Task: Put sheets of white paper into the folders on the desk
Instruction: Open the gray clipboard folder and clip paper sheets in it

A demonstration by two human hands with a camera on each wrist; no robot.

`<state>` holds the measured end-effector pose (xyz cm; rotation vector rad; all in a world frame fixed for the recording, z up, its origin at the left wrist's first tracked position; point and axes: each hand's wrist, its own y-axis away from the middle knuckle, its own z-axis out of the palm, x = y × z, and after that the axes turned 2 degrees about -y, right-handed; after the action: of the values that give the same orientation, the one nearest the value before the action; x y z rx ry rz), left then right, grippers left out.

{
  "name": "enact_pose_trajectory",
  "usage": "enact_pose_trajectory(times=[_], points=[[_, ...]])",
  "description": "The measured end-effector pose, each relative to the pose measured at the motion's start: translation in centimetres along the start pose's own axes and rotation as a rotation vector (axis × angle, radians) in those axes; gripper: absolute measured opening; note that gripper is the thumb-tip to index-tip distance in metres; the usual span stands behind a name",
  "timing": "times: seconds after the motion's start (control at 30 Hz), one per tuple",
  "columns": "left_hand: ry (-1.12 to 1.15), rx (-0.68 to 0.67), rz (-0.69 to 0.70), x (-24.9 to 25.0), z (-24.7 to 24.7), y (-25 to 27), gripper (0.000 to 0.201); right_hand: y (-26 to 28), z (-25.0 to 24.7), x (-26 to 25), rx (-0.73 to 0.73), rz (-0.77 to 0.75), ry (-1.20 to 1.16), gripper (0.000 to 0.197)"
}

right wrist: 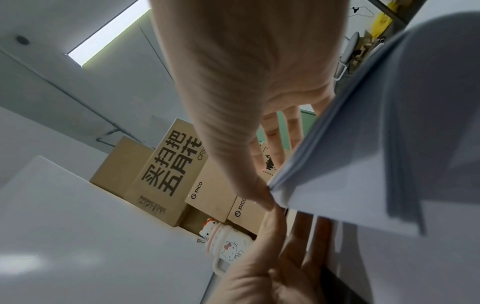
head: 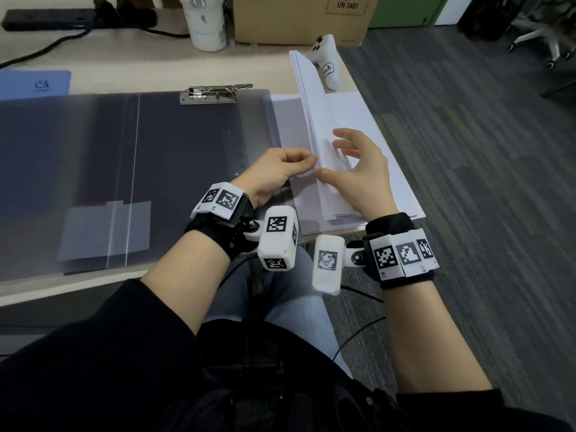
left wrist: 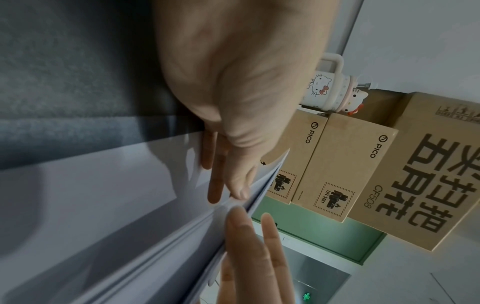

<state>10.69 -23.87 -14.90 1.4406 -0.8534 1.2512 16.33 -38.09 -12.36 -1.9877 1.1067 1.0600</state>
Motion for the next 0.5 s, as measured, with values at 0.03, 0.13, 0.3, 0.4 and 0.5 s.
enact_pose_trajectory(times=[0.03,0.13,0.3,0.4,0.5], points=[[0.004,-0.001,-0.007,0.0,0.0,0.0,0.012,0.0,0.0,0.0,0.003,0.000,-0.006,0.062],[0.013,0.007,-0.035,0.0,0.1,0.0,0.012,0.1,-0.1,0.0,0.002,0.008,-0.020,0.059],[0.005,0.046,-0.083,-0.1,0.3,-0.3,0.016,0.0,-0.7,-0.2,0.044,0.019,-0.035,0.050],[0.024,0.038,-0.086,-0.2,0.3,-0.5,0.018,0.0,-1.6,-0.4,0.156,0.017,0.011,0.044],[0.025,0.033,-0.085,-0.2,0.1,-0.5,0.018,0.0,-2.1,-0.5,0.292,-0.033,0.227,0.041]])
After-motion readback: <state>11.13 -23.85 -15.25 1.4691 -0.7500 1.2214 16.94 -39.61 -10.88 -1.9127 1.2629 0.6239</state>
